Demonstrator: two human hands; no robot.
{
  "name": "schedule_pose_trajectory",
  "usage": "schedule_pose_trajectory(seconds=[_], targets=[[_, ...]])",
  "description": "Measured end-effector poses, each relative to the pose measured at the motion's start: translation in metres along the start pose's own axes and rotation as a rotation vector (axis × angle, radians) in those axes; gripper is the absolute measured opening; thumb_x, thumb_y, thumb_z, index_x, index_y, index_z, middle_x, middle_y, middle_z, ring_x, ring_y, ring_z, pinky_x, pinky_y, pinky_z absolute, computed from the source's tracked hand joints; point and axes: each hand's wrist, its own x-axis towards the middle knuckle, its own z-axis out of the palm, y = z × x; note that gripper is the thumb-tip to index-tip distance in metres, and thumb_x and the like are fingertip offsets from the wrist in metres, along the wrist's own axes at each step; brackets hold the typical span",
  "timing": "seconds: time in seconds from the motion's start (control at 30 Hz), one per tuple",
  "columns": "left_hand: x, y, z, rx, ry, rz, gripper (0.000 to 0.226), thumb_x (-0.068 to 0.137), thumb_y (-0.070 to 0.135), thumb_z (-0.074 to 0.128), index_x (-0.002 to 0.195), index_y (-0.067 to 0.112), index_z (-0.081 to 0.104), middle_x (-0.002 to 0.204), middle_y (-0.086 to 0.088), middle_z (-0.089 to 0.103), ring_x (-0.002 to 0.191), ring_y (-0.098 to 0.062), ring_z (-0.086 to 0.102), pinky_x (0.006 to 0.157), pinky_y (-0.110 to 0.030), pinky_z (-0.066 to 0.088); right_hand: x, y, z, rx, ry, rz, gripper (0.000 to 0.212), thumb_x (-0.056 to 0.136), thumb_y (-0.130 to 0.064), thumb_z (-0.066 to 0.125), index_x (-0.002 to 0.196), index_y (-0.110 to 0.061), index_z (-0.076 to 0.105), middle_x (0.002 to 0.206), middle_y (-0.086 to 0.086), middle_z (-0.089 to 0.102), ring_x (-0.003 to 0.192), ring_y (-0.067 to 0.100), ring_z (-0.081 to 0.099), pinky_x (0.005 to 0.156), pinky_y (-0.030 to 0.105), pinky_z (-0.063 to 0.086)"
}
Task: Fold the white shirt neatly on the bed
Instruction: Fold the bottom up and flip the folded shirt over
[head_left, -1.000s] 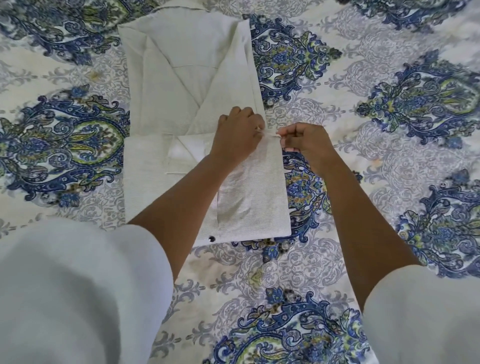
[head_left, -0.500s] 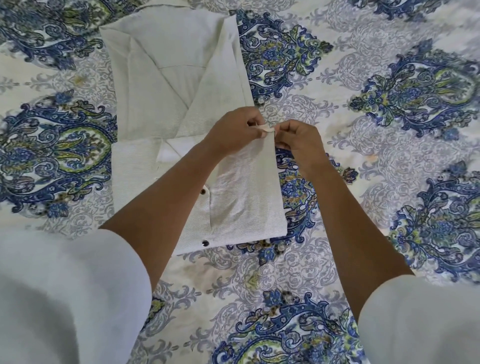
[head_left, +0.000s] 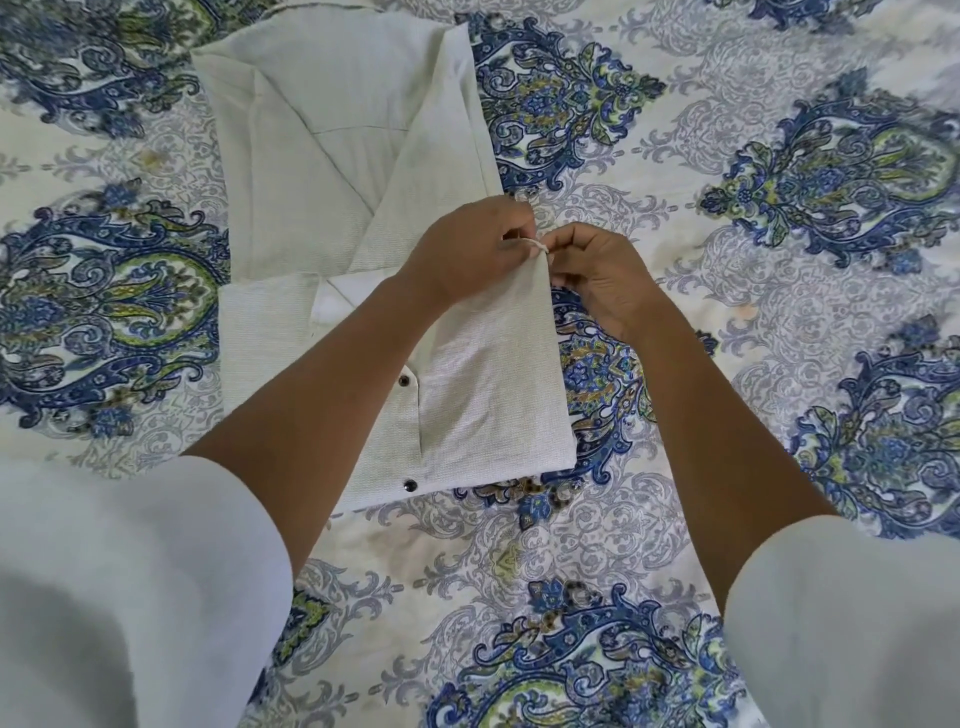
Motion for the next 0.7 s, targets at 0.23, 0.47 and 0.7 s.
schedule_pose_trajectory(seconds=[0.23,0.47,0.7], targets=[[0.011,0.001,-0.001,-0.474,0.007,-0.276,0.015,0.089,0.01,0.056,0.075,0.007,0.059,0.06,0.003,0.044,0.051,0.003,0.039,0.051,-0.013,0.028,0.011,-0.009,0.001,-0.022,-0.021,0.039,0.019,0.084,0.003,0.055,0.073,-0.011,0.062,0.056,-0.004,0.06,0.056,0.011,0.045,0.053,0.021,0.033],[-0.008,-0.006,0.002,-0.475,0.372,-0.358,0.013,0.09,0.008,0.049,0.085,0.008,0.061,0.08,0.002,0.061,0.079,-0.012,0.056,0.077,-0.028,0.043,0.002,-0.002,0.011,-0.339,0.471,-0.116,0.007,0.09,-0.008,0.055,0.087,-0.013,0.06,0.082,0.0,0.061,0.072,0.01,0.054,0.069,0.021,0.045],[-0.114,-0.022,-0.008,-0.104,0.734,-0.304,0.022,0.091,0.016,0.046,0.103,0.006,0.062,0.102,-0.006,0.06,0.097,-0.023,0.054,0.081,-0.034,0.044,-0.006,0.01,0.035,-0.316,0.43,0.089,0.01,0.088,-0.018,0.062,0.095,-0.012,0.065,0.098,0.002,0.063,0.086,0.012,0.055,0.068,0.011,0.045]])
